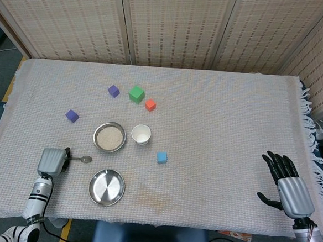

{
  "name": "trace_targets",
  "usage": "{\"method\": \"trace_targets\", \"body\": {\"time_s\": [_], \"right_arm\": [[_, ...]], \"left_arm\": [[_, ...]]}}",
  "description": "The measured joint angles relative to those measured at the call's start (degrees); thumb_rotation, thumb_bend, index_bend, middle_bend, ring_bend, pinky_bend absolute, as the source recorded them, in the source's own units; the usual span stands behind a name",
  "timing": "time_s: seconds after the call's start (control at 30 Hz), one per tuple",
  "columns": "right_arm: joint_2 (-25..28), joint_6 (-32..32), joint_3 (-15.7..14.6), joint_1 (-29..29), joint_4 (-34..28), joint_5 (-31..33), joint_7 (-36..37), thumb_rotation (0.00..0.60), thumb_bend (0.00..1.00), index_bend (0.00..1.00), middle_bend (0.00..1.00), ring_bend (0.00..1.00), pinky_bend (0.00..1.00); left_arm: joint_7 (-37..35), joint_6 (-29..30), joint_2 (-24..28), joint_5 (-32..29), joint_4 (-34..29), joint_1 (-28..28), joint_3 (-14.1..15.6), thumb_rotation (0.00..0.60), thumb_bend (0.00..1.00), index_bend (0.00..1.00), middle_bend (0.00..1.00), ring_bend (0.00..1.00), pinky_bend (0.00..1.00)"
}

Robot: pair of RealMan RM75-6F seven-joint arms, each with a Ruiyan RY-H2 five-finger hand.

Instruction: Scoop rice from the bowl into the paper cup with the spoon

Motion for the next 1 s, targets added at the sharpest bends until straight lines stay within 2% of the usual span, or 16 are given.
{"method": "trace_targets", "body": {"time_s": [0.33, 0.6, 1.0], "right_arm": [[0.4, -0.7, -0.3, 0.2, -0.3, -0.1, 0.6, 0.6, 0.07, 0.0, 0.0, 0.0, 0.0], [0.3, -1.1, -0.4, 0.3, -0.2, -0.1, 0.7, 0.6, 0.07, 0.0, 0.0, 0.0, 0.0], [0.4, -1.1, -0.5, 0.3, -0.3, -0.4, 0.7, 0.6, 0.07, 0.0, 0.0, 0.0, 0.0]], "left_arm": [[-0.1, 0.6, -0.6, 0.2, 1.1, 0.1, 0.0, 0.6, 0.38, 0.52, 1.0, 1.0, 1.0], [-1.2, 1.5, -0.3, 0.4, 1.1, 0.4, -0.2, 0.6, 0.38, 0.58, 1.0, 1.0, 1.0], [-1.5, 2.2, 1.9, 0.6, -2.0, 0.8, -0.3, 0.6, 0.38, 0.6, 1.0, 1.0, 1.0]]}}
